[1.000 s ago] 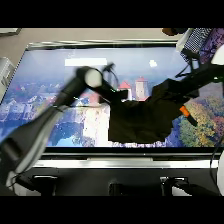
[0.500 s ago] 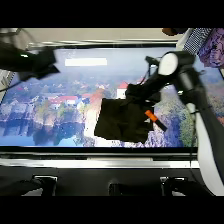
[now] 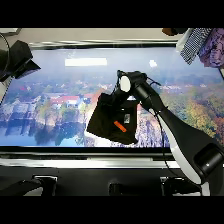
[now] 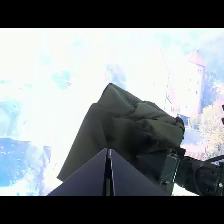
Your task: Fold the clothes and pants, and hang the long-sleeved shirts on hangers.
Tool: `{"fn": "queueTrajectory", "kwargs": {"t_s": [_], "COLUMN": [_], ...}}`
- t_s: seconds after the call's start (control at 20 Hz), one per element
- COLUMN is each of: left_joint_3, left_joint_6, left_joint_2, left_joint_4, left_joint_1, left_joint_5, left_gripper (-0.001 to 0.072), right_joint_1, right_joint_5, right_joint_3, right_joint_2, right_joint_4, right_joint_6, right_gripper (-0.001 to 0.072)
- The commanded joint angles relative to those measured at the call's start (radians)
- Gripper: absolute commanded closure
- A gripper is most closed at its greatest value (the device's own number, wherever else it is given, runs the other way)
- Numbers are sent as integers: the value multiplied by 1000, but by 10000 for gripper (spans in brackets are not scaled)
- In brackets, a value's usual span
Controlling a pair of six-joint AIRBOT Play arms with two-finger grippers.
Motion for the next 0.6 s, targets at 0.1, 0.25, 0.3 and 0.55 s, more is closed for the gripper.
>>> {"fn": "queueTrajectory", "kwargs": {"t_s": [0.1, 0.25, 0.3, 0.55], "left_joint_3": [-4, -4, -4, -4], "left_joint_6": [2, 5, 5, 5], "left_joint_2": [3, 3, 3, 3], "left_joint_4": [2, 2, 2, 2], "left_joint_1": [4, 4, 4, 4], "left_joint_5": [0, 0, 0, -3], "left_gripper": [692, 692, 692, 692], "right_joint_1": [-93, -328, -416, -785], "right_joint_5": [-87, -6, 53, 188], "right_joint_3": [7, 7, 7, -145], "right_joint_2": [134, 274, 303, 335], "right_joint_4": [19, 23, 23, 249], "right_joint_6": [-5, -102, -159, -446], "right_gripper": [75, 31, 30, 28]}}
